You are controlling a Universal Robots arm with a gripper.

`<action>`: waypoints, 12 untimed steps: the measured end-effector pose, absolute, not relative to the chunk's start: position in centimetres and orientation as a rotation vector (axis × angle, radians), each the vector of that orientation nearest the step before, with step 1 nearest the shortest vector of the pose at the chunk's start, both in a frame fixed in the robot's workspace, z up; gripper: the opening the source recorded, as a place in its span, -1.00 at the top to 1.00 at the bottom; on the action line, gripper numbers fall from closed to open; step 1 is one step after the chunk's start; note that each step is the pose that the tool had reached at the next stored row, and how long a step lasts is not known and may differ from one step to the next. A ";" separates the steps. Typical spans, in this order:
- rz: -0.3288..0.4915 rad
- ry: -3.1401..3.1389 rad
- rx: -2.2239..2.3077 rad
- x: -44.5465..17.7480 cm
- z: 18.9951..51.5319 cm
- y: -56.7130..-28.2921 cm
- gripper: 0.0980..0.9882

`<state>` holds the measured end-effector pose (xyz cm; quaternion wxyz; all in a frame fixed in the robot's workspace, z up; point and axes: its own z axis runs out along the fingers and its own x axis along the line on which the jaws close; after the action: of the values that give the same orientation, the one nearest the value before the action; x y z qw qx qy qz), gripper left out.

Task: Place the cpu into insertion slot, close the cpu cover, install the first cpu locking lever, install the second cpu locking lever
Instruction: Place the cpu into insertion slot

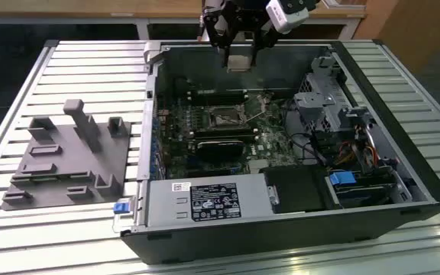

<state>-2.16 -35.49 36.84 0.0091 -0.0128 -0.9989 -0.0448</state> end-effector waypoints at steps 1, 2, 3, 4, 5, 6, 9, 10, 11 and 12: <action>-0.140 -3.120 -0.040 -2.2 36.8 -35.5 0.04; -0.140 -3.120 -0.040 -2.2 36.8 -35.5 0.04; -0.140 -3.120 -0.040 -2.2 36.8 -35.5 0.04; -0.140 -3.120 -0.040 -2.2 36.8 -35.5 0.04; -0.140 -3.120 -0.041 -2.2 36.8 -35.5 0.04; -0.140 -3.120 -0.043 -2.2 36.8 -35.5 0.04; -0.140 -3.120 -0.051 -2.2 36.8 -35.5 0.04; -0.140 -3.120 -0.054 -2.2 36.8 -35.5 0.04; -0.140 -3.120 -0.058 -2.2 36.8 -35.5 0.04; -0.140 -3.120 -0.062 -2.2 36.8 -35.5 0.04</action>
<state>-2.16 -35.49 36.83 0.0088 -0.0198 -0.9988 -0.0449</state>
